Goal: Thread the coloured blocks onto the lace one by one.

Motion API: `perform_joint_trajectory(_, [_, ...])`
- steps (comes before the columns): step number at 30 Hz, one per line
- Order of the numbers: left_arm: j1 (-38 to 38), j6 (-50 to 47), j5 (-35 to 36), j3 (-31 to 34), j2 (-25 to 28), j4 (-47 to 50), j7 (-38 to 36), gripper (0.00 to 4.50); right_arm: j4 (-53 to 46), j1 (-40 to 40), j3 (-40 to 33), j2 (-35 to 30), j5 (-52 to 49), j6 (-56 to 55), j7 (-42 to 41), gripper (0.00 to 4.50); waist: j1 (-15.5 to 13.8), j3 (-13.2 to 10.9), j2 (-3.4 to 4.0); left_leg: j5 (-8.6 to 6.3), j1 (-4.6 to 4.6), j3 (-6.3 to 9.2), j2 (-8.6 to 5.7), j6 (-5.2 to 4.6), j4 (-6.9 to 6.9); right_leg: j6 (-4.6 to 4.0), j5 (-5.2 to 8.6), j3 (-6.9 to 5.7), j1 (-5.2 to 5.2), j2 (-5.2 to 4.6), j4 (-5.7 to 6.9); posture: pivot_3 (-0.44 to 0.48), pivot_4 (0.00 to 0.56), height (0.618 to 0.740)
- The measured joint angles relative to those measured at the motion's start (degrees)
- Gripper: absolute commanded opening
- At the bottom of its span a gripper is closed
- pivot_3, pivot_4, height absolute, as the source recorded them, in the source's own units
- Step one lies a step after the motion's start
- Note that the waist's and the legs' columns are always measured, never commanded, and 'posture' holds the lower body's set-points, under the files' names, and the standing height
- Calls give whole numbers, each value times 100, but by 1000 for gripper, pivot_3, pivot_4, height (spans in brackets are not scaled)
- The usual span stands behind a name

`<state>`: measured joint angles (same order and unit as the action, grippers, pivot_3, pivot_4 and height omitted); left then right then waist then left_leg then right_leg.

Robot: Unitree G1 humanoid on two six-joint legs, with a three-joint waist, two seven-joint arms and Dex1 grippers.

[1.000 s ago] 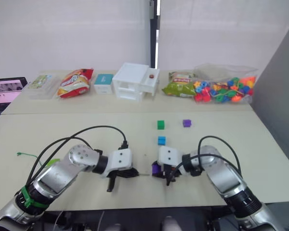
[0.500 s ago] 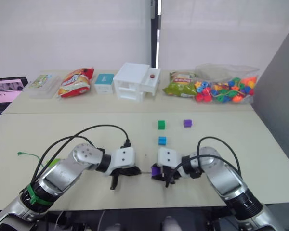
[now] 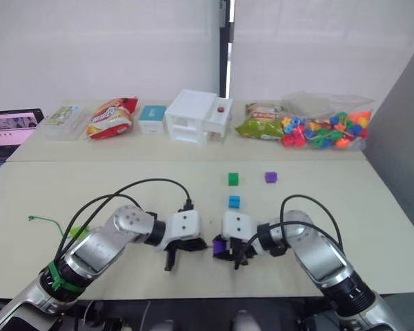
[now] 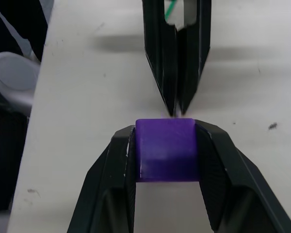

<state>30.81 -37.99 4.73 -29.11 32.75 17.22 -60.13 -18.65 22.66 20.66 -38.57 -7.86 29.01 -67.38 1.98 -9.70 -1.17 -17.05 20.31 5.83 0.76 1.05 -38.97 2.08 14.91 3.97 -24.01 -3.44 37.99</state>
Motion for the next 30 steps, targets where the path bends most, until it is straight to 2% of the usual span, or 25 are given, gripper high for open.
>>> perform_joint_trajectory(13, [4,-190,138,12,-82,-40,-49,0,0,-46,87,-5,-27,123,125,1183,27,0,0,0,0,0,1,0,2,0,0,0,-4,2,3,0,150,740])
perform_joint_trajectory(24, [-273,237,353,312,768,64,-490,0,-57,-111,83,-192,-33,-11,145,1183,-3,0,0,0,0,0,0,0,1,0,0,0,-1,0,-2,0,150,740])
perform_joint_trajectory(30, [-376,27,490,325,705,368,-484,0,-25,-90,87,-185,-32,-23,159,1183,-3,0,0,0,0,-1,1,0,1,0,0,0,0,1,-2,0,150,740])
